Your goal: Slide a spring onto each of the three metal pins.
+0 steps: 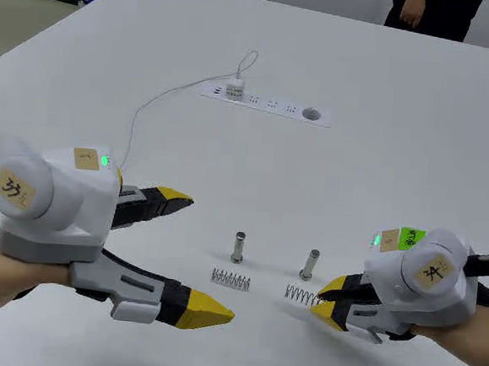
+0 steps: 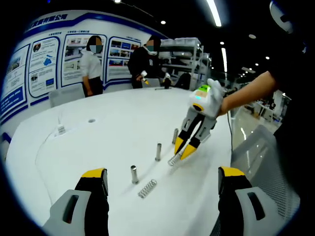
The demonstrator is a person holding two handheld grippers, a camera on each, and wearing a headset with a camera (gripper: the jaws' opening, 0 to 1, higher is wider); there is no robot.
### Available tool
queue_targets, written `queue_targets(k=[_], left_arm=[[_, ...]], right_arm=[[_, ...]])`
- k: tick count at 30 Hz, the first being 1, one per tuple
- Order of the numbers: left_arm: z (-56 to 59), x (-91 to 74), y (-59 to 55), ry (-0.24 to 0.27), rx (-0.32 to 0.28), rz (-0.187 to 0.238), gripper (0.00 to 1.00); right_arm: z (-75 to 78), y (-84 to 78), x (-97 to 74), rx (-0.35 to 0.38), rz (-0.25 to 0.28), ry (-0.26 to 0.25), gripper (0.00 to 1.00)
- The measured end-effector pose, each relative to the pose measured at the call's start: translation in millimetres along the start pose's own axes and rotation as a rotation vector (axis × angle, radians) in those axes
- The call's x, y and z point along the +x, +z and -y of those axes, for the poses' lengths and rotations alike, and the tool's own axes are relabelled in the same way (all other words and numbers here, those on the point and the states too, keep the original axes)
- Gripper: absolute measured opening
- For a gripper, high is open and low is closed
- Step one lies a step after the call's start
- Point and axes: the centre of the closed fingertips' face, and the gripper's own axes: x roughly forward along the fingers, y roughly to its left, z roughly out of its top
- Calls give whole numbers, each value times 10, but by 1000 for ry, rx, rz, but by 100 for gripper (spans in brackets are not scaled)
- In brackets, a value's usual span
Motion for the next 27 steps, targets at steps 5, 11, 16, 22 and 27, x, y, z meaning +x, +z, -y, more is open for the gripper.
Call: queue_targets(k=[5, 11, 16, 22, 27], left_arm=[[27, 33, 19, -10, 20, 6, 94], [-7, 64, 53, -8, 30, 9, 90], [49, 101, 189, -33, 27, 47, 84], [222, 202, 197, -96, 53, 34, 79], [338, 264, 214, -138, 73, 32, 75]], right_arm=[[33, 52, -108, -21, 5, -11, 10], [9, 169, -246, -47, 27, -12, 10], [-60, 294, -373, -105, 36, 0, 10], [-91, 450, -488, -146, 57, -6, 10], [-147, 568, -558, -176, 75, -1, 10]])
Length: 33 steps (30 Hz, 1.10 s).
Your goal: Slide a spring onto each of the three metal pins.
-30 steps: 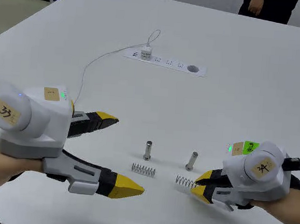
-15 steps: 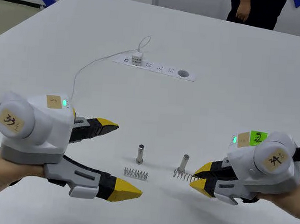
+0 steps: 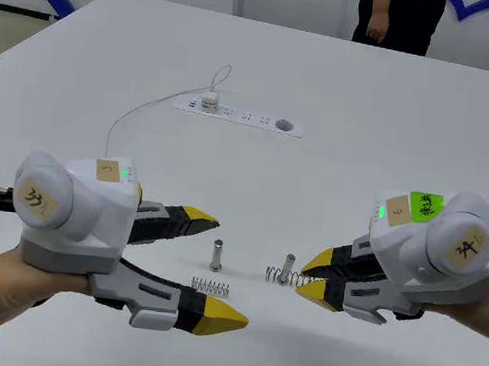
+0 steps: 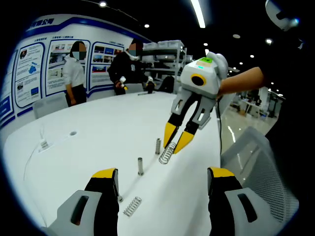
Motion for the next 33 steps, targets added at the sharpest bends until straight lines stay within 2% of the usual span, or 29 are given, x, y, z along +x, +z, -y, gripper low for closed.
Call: queue_targets(k=[2, 5, 12, 16, 22, 33], left_arm=[[28, 29, 3, -10, 16, -6, 74], [72, 69, -23, -28, 50, -37, 71], [113, 142, 76, -43, 65, -1, 63], [148, 178, 80, -59, 80, -4, 53], [194, 219, 77, -73, 91, -9, 50], [189, 231, 77, -70, 82, -7, 37]], right_arm=[[-15, 27, -19, -10, 1, 4, 10], [-40, 55, -37, -17, 6, 11, 10], [-105, 110, -58, -42, 15, 25, 10], [-138, 146, -66, -44, 28, 33, 10], [-167, 172, -72, -57, 35, 38, 10], [-212, 208, -71, -75, 39, 52, 10]])
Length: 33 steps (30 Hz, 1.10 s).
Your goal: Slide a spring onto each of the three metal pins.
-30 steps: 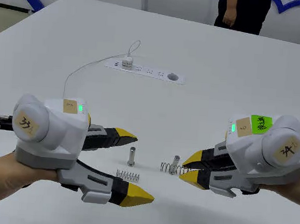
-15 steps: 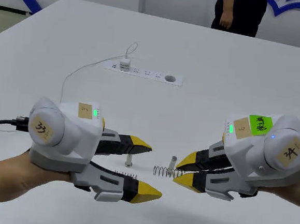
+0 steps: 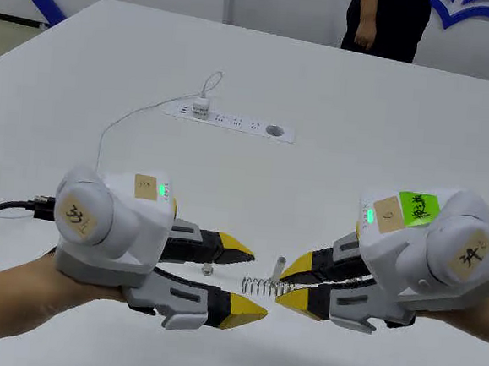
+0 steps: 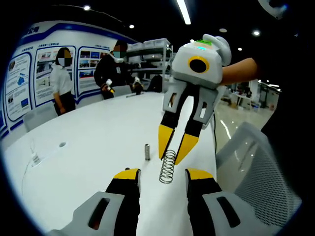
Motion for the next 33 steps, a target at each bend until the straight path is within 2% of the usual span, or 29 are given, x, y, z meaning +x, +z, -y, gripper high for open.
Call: queue_targets(k=[8, 17, 19, 24, 33], left_arm=[[47, -4, 1, -17, 12, 8, 25], [61, 4, 11, -26, 14, 9, 17], [90, 3, 8, -33, 36, 9, 13], [85, 8, 39, -26, 56, 19, 12], [140, 6, 34, -48, 116, -7, 10]], right_arm=[[-33, 11, -10, 7, 8, 10, 10], [-49, 28, -8, 6, 10, 13, 10], [-36, 36, -16, 7, 14, 8, 10], [-27, 50, -56, 2, 20, 4, 10], [-55, 44, -65, 3, 24, 18, 12]])
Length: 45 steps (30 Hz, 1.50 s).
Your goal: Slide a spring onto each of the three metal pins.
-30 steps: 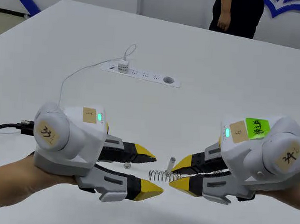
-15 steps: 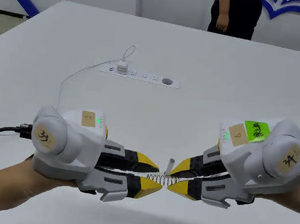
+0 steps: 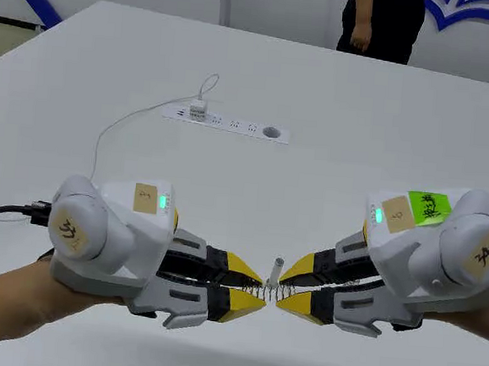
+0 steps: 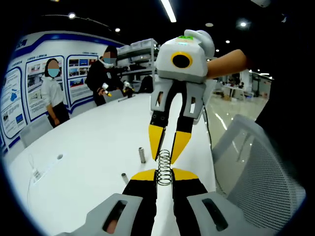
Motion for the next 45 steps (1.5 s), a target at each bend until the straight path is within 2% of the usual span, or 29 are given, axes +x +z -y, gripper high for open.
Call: queue_targets(k=[5, 10, 20, 29, 36, 38, 45], left_arm=[[8, -7, -2, -8, 15, -9, 10], [25, -16, 27, -15, 15, 3, 10], [27, -10, 24, -18, 29, -4, 10], [0, -7, 35, -4, 32, -2, 10], [-4, 33, 1, -8, 44, -26, 10], [-10, 37, 10, -5, 43, -21, 10], [-22, 23, 27, 5, 31, -8, 10]], right_arm=[[-24, -11, 9, -4, 4, 14, 12], [-22, -55, 12, 5, -3, 21, 12], [-31, -1, -25, 14, 28, 33, 11], [-4, 109, -86, 48, 83, 35, 10], [-25, 186, -99, 68, 125, 47, 10], [-13, 237, -119, 81, 149, 44, 10], [-1, 288, -120, 98, 176, 40, 10]])
